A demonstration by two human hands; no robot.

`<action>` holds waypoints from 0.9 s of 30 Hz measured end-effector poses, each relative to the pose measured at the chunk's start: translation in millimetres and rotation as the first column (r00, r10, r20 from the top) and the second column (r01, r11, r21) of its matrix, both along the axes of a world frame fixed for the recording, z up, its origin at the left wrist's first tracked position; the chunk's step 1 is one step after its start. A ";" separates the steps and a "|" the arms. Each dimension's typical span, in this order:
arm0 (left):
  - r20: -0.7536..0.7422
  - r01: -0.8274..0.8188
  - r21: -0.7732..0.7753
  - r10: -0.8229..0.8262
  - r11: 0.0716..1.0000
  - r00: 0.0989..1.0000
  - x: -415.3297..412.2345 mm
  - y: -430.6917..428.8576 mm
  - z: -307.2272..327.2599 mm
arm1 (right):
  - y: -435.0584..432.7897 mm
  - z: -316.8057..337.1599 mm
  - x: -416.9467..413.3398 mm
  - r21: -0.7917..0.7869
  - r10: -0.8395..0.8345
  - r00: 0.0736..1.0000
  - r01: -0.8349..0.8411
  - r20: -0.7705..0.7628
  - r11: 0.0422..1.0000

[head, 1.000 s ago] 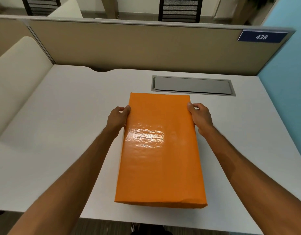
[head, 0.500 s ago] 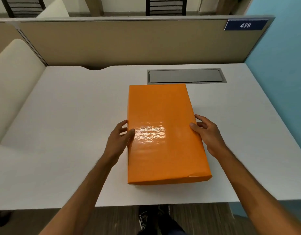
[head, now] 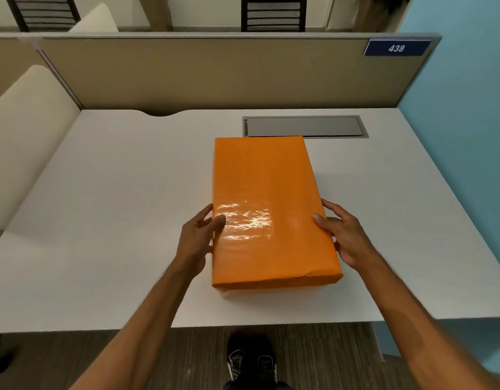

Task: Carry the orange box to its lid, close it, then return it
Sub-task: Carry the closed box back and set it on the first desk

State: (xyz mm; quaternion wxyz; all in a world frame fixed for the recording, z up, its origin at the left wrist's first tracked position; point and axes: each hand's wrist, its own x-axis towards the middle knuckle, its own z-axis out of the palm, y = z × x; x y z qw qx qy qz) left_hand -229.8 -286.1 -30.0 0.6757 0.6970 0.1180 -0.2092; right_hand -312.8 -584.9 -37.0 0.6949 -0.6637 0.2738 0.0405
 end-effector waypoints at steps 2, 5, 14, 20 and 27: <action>-0.019 -0.010 -0.018 0.010 1.000 1.000 -0.7 -1.7 2.1 | -0.8 2.1 1.5 0.001 0.002 1.000 -0.002 0.002 1.000; -0.025 -0.014 -0.022 0.013 1.000 1.000 -1.1 0.1 3.6 | -2.1 6.5 4.3 0.006 0.012 1.000 -0.012 0.002 1.000; 0.050 -0.034 0.030 0.033 0.999 0.998 10.6 34.5 26.3 | 21.1 21.7 34.7 0.030 0.080 0.995 -0.082 0.059 0.996; 0.123 -0.076 0.047 0.069 0.996 0.990 38.7 71.2 56.4 | 58.0 38.7 80.3 0.039 0.123 0.985 -0.128 0.118 0.991; 0.166 -0.035 0.136 0.012 0.990 0.986 93.1 131.4 71.5 | 122.1 47.8 148.9 0.051 0.155 0.977 -0.164 0.146 0.985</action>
